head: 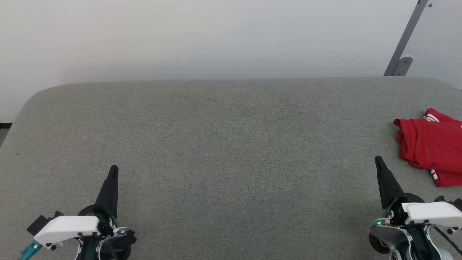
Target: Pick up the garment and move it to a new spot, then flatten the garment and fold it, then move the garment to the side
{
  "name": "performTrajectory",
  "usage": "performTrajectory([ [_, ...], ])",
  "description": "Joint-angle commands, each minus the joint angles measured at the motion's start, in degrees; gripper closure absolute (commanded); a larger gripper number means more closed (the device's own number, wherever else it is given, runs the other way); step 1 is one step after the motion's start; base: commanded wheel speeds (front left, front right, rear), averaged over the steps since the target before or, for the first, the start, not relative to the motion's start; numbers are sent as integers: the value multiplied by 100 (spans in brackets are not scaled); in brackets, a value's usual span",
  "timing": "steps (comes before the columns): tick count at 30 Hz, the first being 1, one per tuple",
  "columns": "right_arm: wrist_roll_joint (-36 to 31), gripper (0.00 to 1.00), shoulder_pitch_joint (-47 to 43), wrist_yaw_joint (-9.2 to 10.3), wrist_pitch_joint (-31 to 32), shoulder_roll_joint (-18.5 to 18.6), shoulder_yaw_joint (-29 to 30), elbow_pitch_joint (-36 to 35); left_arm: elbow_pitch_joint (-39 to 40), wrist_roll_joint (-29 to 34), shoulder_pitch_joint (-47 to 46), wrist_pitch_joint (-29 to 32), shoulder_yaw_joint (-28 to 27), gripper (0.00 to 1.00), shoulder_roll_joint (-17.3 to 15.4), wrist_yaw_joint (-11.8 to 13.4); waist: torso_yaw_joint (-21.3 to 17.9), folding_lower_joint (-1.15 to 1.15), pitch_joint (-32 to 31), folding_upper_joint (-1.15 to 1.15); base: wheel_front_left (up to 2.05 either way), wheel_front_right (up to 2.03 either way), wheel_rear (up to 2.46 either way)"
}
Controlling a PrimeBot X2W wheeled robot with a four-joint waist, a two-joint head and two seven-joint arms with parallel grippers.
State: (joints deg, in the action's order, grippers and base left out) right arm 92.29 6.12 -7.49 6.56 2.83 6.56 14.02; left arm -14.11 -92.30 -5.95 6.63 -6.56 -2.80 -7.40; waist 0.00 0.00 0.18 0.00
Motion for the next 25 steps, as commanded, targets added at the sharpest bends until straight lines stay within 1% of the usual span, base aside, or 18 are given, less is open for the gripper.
performTrajectory([
  [1, 23, 100, 23, 0, 13, -8, 0, 0, 4, -15, -68, 7, 3, 100, -11, -17, 0, 0, 0, 0, 0, 0, 0],
  [25, 24, 100, 23, 0, 13, -8, 0, -1, 4, -16, -68, 5, 6, 100, -11, -17, 0, 0, 0, 0, 0, 0, 0],
])
